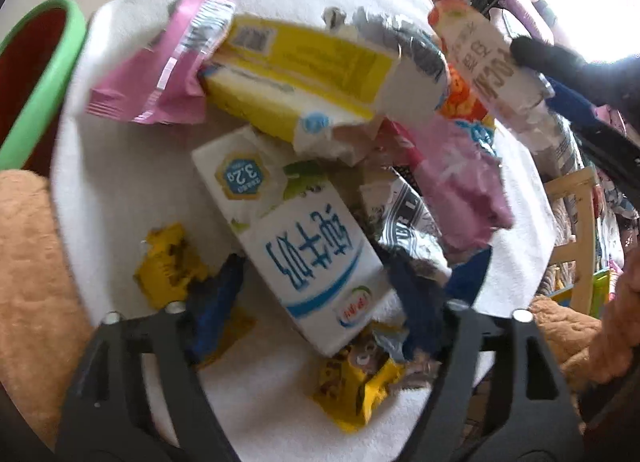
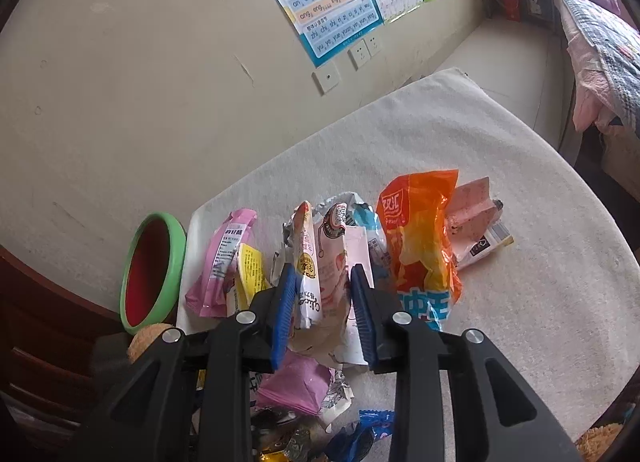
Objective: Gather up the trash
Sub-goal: 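Lower the left tool onto the white milk carton and close on it, then carry the milk carton with the left tool over the red bucket and release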
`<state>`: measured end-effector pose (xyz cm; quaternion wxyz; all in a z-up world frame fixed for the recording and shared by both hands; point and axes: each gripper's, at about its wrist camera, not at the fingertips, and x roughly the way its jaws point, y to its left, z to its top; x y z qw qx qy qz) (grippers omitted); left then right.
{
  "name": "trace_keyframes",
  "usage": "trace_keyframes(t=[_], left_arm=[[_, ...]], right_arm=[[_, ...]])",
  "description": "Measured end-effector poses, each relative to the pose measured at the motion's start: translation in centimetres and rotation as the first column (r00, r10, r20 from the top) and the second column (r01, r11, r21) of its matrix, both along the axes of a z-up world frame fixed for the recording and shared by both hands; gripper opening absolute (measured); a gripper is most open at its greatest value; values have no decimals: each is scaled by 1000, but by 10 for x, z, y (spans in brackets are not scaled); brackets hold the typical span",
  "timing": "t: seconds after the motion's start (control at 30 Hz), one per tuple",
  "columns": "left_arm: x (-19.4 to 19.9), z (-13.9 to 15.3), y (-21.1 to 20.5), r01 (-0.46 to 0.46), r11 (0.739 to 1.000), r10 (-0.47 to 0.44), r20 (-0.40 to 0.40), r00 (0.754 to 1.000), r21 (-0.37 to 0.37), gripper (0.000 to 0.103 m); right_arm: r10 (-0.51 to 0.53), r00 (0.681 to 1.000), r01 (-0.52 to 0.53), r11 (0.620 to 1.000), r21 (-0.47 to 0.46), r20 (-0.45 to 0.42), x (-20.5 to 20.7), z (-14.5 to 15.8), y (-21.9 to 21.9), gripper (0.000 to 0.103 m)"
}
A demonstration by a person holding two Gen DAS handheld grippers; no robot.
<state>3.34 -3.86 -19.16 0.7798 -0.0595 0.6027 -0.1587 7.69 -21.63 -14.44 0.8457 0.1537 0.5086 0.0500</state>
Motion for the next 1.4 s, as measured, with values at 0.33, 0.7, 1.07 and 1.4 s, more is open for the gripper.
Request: trace_keyframes(t=[0.33, 0.7, 1.07, 1.4], left_arm=[[3, -10, -3, -10, 1000, 10, 21, 1000, 22, 86], [-15, 24, 6, 67, 998, -67, 104, 992, 6, 60], [-7, 85, 40, 30, 1000, -31, 278, 960, 6, 15], [-6, 71, 55, -2, 1000, 4, 235, 972, -6, 53]], right_arm=[[-3, 1000, 3, 1000, -1, 1, 3, -3, 1, 29], [-11, 1000, 10, 1000, 14, 22, 0, 3, 0, 29], [-22, 998, 22, 1000, -3, 67, -5, 15, 1, 28], [-11, 999, 13, 999, -40, 33, -3, 4, 8, 28]])
